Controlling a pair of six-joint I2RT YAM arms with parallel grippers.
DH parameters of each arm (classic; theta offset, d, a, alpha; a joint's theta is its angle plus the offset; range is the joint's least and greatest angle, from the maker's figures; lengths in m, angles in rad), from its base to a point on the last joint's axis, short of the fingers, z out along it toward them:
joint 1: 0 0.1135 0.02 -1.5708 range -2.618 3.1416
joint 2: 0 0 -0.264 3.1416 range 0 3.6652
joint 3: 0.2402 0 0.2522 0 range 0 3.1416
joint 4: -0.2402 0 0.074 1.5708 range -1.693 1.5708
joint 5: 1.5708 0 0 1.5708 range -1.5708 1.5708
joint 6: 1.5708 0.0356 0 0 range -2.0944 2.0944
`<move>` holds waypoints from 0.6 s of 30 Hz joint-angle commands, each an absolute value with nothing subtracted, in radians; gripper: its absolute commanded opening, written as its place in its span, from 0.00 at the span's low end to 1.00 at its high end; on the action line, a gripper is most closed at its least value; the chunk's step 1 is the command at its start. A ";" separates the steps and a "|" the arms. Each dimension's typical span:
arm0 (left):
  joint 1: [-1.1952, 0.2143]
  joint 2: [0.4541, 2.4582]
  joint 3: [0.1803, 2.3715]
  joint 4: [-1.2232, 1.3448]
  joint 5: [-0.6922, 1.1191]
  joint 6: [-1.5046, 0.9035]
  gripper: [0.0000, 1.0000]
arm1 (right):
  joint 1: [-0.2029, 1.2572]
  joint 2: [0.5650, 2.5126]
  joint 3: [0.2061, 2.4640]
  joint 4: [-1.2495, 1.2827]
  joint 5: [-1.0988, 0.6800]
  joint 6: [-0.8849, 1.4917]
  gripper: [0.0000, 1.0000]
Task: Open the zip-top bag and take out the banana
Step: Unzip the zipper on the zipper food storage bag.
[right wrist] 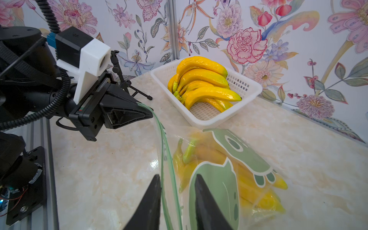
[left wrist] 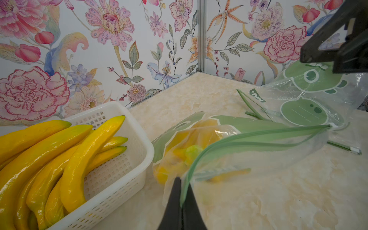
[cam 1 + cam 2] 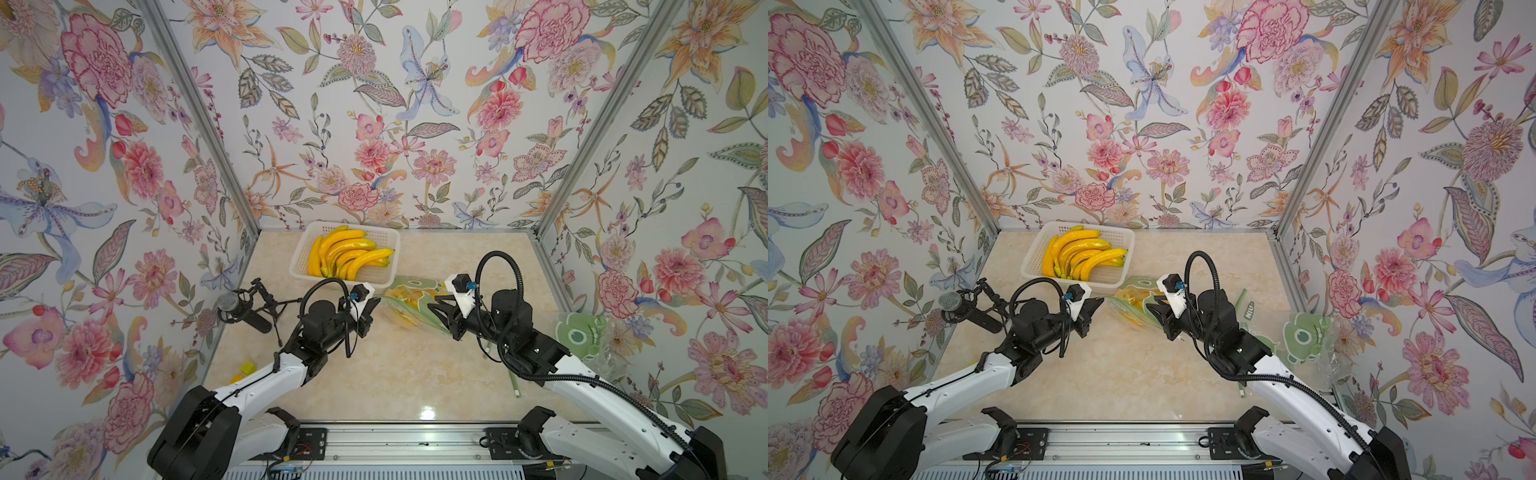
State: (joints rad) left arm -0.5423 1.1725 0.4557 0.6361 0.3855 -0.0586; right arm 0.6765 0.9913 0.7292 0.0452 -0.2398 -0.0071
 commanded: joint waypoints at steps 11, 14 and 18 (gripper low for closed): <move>-0.552 1.137 0.444 0.624 0.390 -0.032 0.02 | 0.701 1.132 0.720 0.002 -0.226 -0.051 0.33; -0.552 1.137 0.443 0.624 0.393 -0.034 0.02 | 0.699 1.141 0.712 0.002 -0.194 -0.060 0.33; -0.553 1.141 0.443 0.625 0.395 -0.035 0.02 | 0.696 1.151 0.704 0.001 -0.189 -0.066 0.33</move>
State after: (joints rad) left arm -0.5446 1.1564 0.4557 0.6212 0.3855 -0.0475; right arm 0.6991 1.1374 0.7204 0.0113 -0.2092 -0.0452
